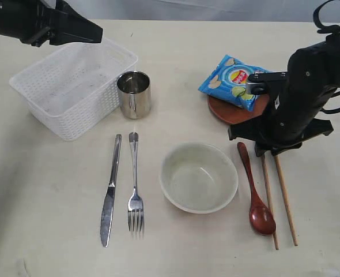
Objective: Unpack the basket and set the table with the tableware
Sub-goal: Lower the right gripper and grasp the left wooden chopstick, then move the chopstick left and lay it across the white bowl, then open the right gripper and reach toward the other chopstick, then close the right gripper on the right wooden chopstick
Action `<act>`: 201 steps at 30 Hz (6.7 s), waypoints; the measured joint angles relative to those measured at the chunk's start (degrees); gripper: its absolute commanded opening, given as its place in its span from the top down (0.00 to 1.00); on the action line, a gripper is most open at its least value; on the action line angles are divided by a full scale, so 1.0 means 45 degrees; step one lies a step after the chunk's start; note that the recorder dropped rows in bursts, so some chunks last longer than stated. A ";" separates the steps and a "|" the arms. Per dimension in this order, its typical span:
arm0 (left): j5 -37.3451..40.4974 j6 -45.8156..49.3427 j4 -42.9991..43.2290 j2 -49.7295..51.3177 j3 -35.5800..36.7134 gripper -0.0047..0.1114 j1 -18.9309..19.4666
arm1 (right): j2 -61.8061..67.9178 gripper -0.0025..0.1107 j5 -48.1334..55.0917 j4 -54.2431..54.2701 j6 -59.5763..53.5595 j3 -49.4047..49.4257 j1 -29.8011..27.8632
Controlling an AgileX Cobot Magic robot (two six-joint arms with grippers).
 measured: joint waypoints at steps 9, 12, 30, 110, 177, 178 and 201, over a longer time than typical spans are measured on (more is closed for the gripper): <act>0.0000 0.0000 0.0000 0.0000 0.0000 0.43 0.0000 | 0.0000 0.72 0.0000 0.0136 0.0000 0.0000 0.0000; 0.0000 0.0000 0.0000 0.0000 0.0000 0.43 0.0000 | 0.0080 0.72 0.0000 0.0523 -0.0115 0.0000 0.0000; 0.0020 0.0000 0.0000 0.0000 0.0000 0.43 0.0000 | 0.0273 0.98 0.0324 0.0715 0.0587 0.0000 0.0000; 0.0386 0.0000 0.0000 0.0000 0.0000 0.43 0.0000 | -0.3156 0.57 0.3275 -0.1594 0.2553 -0.1234 0.0294; 0.0386 0.0000 0.0000 0.0000 0.0000 0.43 0.0000 | -0.0899 0.91 -0.0522 -0.0665 0.2072 0.1644 -0.0315; 0.0386 0.0000 0.0000 0.0000 0.0000 0.43 0.0000 | -0.0899 0.91 -0.0522 -0.0632 0.2093 0.1644 -0.0315; 0.0386 0.0000 0.0000 0.0000 0.0000 0.43 0.0000 | -0.0899 0.81 -0.0421 -0.0334 0.2124 0.1644 -0.0315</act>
